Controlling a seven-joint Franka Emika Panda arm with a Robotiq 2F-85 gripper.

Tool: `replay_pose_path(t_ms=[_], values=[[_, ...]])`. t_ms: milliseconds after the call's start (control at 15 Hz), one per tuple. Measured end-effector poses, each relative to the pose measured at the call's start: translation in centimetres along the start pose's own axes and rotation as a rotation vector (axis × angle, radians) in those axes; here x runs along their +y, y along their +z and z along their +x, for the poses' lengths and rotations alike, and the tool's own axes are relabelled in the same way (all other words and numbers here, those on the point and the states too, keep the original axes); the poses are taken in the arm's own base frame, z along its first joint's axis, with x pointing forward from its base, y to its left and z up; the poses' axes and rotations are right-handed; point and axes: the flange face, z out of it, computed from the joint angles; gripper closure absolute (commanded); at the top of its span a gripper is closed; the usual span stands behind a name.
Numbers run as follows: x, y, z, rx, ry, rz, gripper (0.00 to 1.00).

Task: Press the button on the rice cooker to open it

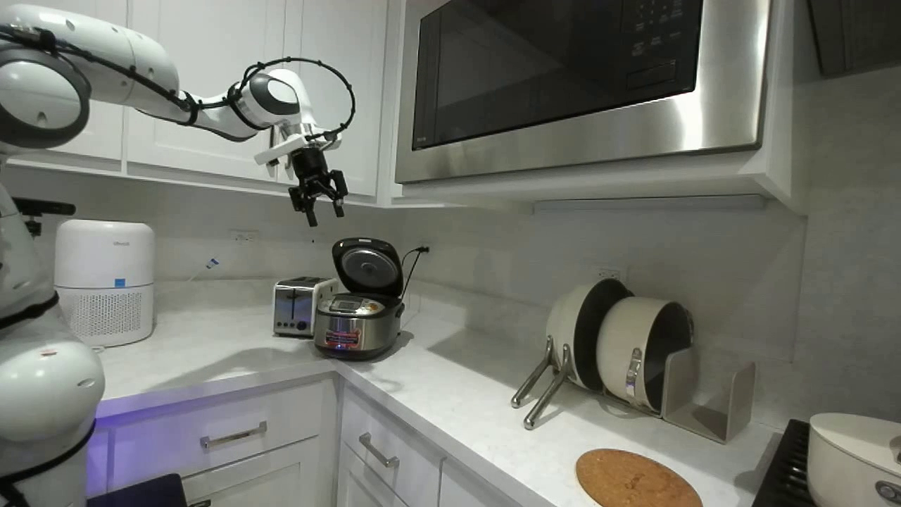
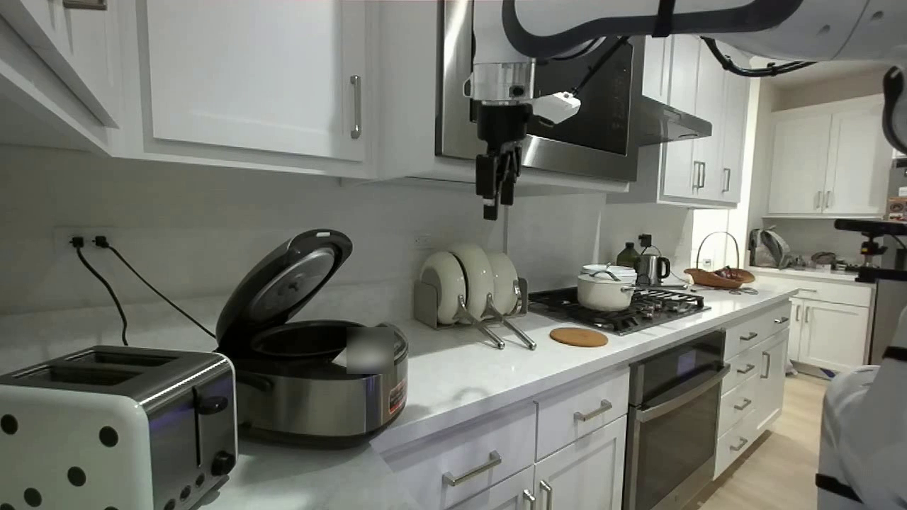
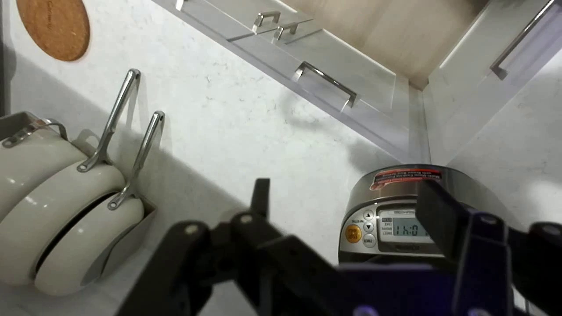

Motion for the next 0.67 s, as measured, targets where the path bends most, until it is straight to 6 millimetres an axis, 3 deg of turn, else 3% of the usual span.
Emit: replay_pose_path(t_ms=[667], values=[[1.17, 0.2, -0.49, -0.068, -0.017, 0.029, 0.0]])
